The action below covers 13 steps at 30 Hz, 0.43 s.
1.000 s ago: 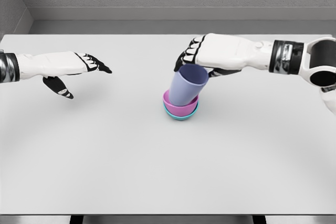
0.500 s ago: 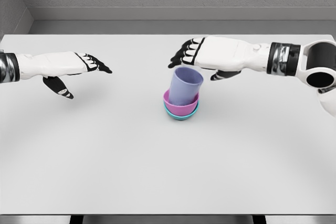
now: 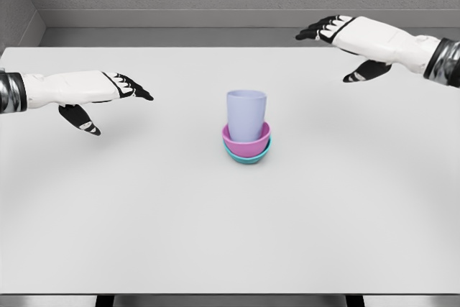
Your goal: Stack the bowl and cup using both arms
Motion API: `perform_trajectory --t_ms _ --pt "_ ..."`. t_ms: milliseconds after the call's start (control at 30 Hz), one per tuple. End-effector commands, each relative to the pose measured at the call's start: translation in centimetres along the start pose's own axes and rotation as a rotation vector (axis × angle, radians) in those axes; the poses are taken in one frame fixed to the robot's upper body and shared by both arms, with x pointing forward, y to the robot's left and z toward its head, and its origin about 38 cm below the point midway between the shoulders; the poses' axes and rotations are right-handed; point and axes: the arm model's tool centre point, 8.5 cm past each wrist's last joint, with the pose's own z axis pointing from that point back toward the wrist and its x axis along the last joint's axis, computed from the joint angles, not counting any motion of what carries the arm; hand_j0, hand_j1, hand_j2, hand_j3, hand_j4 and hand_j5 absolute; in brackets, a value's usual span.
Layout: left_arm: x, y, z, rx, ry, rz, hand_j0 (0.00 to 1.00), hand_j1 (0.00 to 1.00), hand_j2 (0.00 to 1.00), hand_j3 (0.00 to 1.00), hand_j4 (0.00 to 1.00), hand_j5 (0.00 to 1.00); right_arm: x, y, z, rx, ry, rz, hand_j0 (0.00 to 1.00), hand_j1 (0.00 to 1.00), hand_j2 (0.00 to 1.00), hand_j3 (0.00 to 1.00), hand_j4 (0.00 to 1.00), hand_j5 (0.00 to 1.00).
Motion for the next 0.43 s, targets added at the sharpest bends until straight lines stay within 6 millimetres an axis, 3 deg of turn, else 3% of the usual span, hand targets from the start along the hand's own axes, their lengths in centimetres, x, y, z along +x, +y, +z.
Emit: perform_trajectory --t_ms 0,400 --pt "-0.1 0.0 0.1 0.003 0.002 0.007 1.0 1.0 1.0 1.0 1.0 1.0 -0.8 0.2 0.5 -0.006 0.023 -0.024 1.0 1.0 1.0 1.0 1.0 1.0" --pt "-0.7 -1.3 0.3 -0.015 0.019 0.036 1.0 1.0 1.0 1.0 1.0 1.0 -1.6 1.6 0.7 0.016 0.044 -0.058 1.0 1.0 1.0 1.0 1.0 1.0"
